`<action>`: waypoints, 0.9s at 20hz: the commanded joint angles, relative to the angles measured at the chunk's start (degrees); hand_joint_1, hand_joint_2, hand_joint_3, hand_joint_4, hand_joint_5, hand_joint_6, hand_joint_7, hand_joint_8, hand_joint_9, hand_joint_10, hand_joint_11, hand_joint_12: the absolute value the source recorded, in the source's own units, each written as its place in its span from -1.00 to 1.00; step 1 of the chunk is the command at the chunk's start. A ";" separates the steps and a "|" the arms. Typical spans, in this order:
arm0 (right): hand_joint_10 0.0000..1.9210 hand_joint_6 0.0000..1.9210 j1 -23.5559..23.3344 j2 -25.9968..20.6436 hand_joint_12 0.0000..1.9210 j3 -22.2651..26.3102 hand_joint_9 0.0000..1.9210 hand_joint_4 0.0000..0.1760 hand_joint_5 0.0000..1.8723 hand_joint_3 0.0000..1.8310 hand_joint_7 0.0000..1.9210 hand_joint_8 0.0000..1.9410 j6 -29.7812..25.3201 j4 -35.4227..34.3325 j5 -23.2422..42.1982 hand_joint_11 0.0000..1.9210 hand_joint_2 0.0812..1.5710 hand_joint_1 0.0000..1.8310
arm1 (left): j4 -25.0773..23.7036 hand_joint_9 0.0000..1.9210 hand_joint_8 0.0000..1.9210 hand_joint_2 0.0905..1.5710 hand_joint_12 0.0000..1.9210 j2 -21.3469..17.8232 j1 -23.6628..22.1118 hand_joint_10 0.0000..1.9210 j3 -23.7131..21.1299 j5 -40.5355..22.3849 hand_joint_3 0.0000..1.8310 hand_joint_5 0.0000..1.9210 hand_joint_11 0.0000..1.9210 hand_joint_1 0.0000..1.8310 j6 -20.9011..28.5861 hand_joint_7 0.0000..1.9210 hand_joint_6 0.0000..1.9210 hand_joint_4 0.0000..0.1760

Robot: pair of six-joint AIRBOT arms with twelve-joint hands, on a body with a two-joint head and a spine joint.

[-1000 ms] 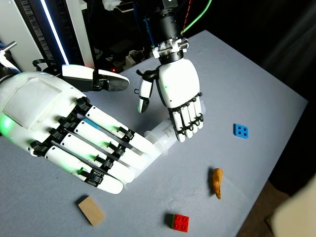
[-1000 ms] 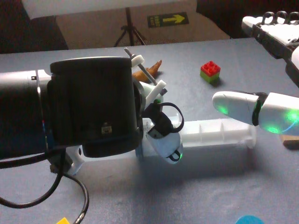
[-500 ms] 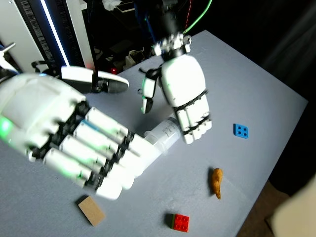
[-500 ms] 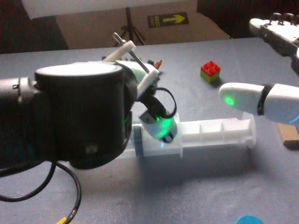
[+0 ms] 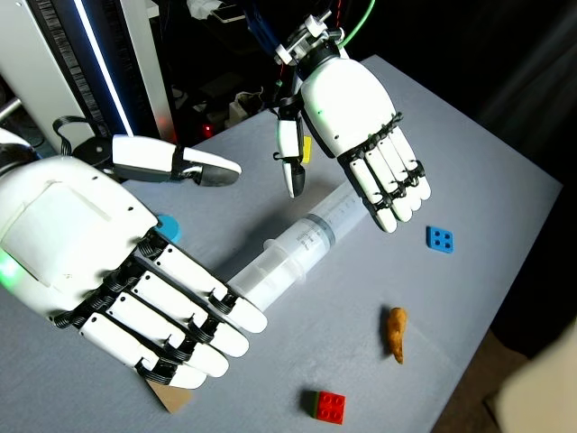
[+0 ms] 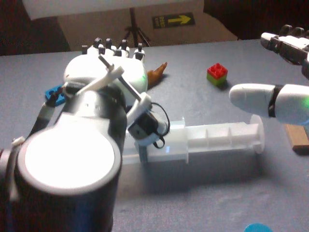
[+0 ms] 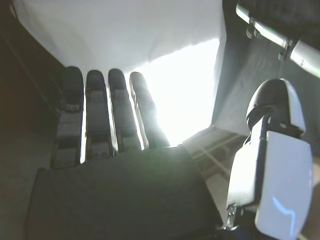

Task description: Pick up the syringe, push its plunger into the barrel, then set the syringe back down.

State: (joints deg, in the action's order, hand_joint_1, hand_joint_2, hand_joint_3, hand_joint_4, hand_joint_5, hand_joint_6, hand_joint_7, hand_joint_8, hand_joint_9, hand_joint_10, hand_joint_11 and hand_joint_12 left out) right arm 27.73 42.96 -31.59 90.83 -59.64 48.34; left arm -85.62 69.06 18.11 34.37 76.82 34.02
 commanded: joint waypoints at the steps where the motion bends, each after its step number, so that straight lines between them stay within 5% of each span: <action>1: -1.00 -1.00 0.53 0.15 -0.37 0.01 -0.83 -1.00 -0.84 -1.00 -0.83 -1.00 -1.60 7.64 7.64 -1.00 0.03 -0.79 | -7.05 -1.00 -1.00 0.33 -1.00 -0.49 -0.04 -1.00 -0.62 4.33 -1.00 -1.00 -1.00 -0.35 -0.70 -1.00 -1.00 -1.00; 3: -1.00 -1.00 2.07 0.71 -0.40 0.01 -0.84 -1.00 -0.85 -1.00 -0.84 -1.00 -2.71 11.79 10.21 -1.00 0.04 -0.82 | -7.34 -1.00 -1.00 0.33 -1.00 -0.47 0.82 -1.00 -1.47 3.24 -1.00 -1.00 -1.00 -0.35 -1.58 -1.00 -1.00 -1.00; 8: -1.00 -1.00 2.93 0.85 -0.41 0.01 -0.84 -1.00 -0.84 -1.00 -0.84 -1.00 -2.88 11.96 10.48 -1.00 0.04 -0.82 | -10.43 -1.00 -1.00 0.31 -1.00 0.14 2.74 -1.00 -5.38 10.43 -1.00 -1.00 -1.00 -0.31 -3.50 -1.00 -1.00 -1.00; 18: -1.00 -1.00 3.12 1.01 -0.40 0.01 -0.84 -1.00 -0.83 -1.00 -0.83 -1.00 -3.46 12.57 11.31 -1.00 0.02 -0.78 | -11.80 -1.00 -1.00 0.30 -1.00 0.90 3.85 -1.00 -7.26 14.91 -1.00 -1.00 -1.00 -0.34 -2.06 -1.00 -1.00 -1.00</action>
State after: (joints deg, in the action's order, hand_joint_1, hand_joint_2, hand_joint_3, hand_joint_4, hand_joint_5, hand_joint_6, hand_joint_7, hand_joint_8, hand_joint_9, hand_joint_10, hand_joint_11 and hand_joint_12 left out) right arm 31.05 44.29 -31.53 87.88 -50.59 53.91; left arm -90.87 69.89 22.11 27.07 89.19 32.25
